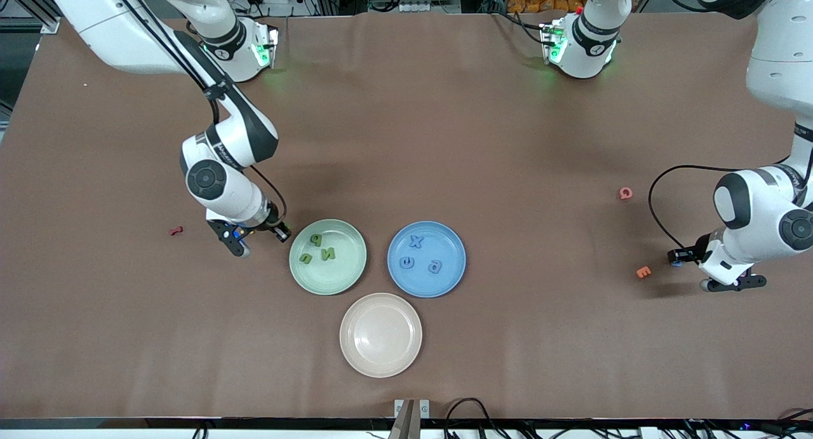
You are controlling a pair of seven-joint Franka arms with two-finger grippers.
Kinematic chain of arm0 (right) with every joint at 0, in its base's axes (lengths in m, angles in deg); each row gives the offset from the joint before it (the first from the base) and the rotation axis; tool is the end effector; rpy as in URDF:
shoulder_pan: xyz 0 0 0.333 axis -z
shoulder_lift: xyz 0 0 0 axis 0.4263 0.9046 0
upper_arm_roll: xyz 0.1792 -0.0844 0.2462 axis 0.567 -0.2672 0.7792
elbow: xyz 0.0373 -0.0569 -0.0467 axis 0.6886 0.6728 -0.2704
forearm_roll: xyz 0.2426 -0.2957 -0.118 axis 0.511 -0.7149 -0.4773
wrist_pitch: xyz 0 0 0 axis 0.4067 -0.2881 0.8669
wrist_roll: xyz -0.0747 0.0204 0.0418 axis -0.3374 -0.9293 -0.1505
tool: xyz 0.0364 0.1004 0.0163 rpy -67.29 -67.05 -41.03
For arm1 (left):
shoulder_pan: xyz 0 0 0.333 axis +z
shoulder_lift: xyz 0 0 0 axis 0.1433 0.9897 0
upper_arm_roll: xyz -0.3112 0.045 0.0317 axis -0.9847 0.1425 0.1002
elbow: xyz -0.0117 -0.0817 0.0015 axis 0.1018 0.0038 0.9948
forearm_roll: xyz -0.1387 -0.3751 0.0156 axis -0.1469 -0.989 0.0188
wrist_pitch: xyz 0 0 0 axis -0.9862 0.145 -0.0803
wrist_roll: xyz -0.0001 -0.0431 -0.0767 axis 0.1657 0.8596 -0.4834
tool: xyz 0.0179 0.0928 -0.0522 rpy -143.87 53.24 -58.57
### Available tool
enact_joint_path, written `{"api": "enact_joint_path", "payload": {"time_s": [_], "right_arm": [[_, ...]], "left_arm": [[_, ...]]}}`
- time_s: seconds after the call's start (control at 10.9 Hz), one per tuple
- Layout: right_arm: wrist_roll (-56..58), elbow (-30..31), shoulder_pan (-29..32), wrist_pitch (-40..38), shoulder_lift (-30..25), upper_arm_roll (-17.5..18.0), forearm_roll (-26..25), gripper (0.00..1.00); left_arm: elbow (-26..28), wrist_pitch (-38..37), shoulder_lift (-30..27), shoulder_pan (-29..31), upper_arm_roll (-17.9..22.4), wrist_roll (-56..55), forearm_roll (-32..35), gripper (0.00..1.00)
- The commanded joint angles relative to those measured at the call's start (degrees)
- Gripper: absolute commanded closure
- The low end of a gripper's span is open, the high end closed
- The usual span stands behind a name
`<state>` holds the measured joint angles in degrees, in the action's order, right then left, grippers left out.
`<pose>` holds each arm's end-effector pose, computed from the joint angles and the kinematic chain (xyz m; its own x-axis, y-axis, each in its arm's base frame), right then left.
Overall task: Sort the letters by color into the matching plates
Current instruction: 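Grasp the green B with the right gripper while the left gripper grasps the E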
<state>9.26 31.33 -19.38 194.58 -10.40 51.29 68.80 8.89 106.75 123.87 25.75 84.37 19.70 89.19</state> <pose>0.5732 0.2008 0.2191 0.6888 -0.7218 -0.0678 -0.7237 -0.6901 -0.0055 0.6509 0.1562 0.1750 0.9928 0.1025 -0.0614 0.0989 -0.9933 -0.0591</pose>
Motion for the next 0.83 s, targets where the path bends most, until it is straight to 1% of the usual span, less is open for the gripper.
{"api": "enact_joint_path", "payload": {"time_s": [0.0,0.28,0.55,0.64,0.73], "right_arm": [[-5.0,-5.4,-2.2,-0.3,4.0,0.5,-0.4,1.0],[-6.5,-8.3,-2.9,-0.2,6.1,0.5,-0.2,1.0],[-6.6,-11.0,-3.7,-0.1,8.8,0.5,0.1,1.0],[-8.1,-11.9,-3.9,-0.1,9.2,0.5,0.3,0.98],[-10.5,-12.5,-4.2,-0.1,9.5,0.5,0.0,0.78]], "left_arm": [[2.2,0.5,-1.8,-0.1,0.2,-1.6,-0.2,1.0],[2.1,0.4,-2.4,-0.1,0.2,-1.5,-0.2,1.0],[1.5,0.2,-4.2,-0.6,-0.1,-1.5,-0.5,1.0],[1.5,0.1,-4.6,-0.6,-0.5,-2.1,-0.5,1.0],[1.5,-0.5,-5.3,-0.7,-1.4,-3.9,-0.5,1.0]]}}
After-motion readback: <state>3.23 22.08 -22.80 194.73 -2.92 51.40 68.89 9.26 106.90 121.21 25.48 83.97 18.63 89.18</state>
